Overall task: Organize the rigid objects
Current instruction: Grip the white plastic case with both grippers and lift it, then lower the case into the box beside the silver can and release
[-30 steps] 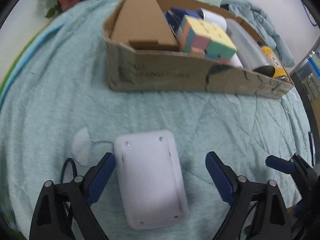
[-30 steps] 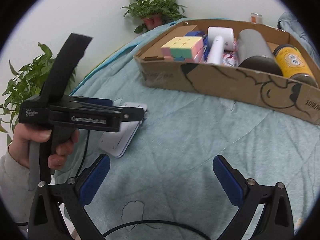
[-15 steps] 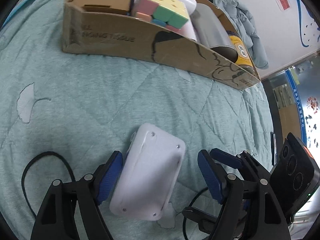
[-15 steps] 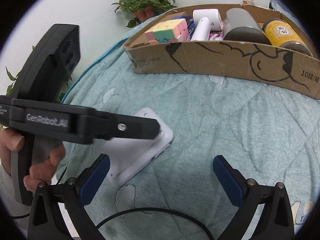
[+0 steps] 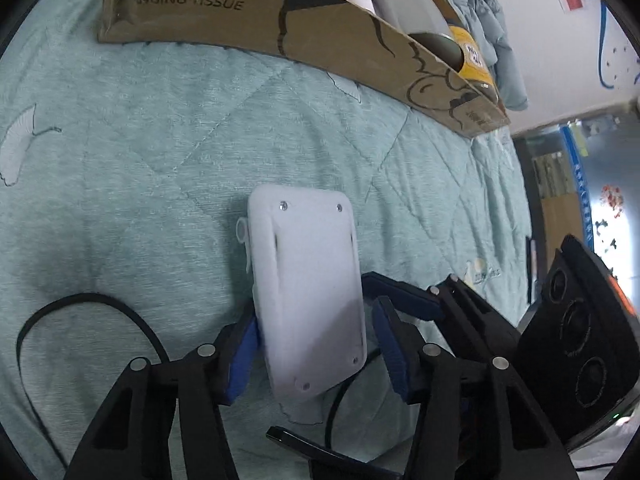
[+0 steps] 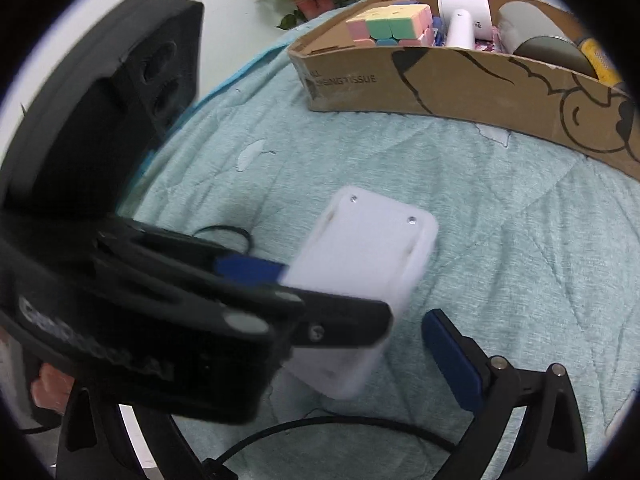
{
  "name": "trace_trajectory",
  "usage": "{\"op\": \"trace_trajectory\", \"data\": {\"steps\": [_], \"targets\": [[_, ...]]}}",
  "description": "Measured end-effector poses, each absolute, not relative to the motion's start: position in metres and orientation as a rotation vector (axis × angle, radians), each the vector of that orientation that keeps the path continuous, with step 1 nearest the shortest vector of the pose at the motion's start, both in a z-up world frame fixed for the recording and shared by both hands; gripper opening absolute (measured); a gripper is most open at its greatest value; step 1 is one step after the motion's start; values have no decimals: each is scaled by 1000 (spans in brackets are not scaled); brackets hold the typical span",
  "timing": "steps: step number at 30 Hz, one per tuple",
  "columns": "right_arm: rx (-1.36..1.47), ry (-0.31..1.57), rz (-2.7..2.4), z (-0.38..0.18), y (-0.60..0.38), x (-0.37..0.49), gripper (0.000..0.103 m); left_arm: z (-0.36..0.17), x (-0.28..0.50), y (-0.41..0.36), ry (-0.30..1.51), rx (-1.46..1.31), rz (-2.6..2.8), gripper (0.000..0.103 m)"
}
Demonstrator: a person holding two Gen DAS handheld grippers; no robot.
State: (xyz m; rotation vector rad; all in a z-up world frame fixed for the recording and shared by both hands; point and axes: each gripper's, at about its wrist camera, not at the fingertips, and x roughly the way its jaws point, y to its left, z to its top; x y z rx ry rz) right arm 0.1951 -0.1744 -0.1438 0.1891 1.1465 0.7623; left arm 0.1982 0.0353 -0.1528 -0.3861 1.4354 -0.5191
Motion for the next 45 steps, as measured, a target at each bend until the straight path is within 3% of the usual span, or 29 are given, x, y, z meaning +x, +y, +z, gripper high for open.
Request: {"op": "trace_trajectory", "data": {"steps": [4,6,9,19,34,45], "targets": [[190,1147,764,-142,-179,193,91,-151,204,30,1397,-364,-494,35],[200,1149,763,-143,-180,193,91,-150,206,28,1386,-354,-498,32],[194,1157,728,-143,-187,192,79,-146,207,22,1364,-334,-511,26],[257,1083,669,-131,-207,207,70,-104,219,-2,1234,-238,-529,22],[177,854,591,-68,-224,287,68,-10,315,-19,1036,-206,-583,21],[179,925,564,-75,-219,372,68,-24,414,-23,1106,-257,-583,22]]}}
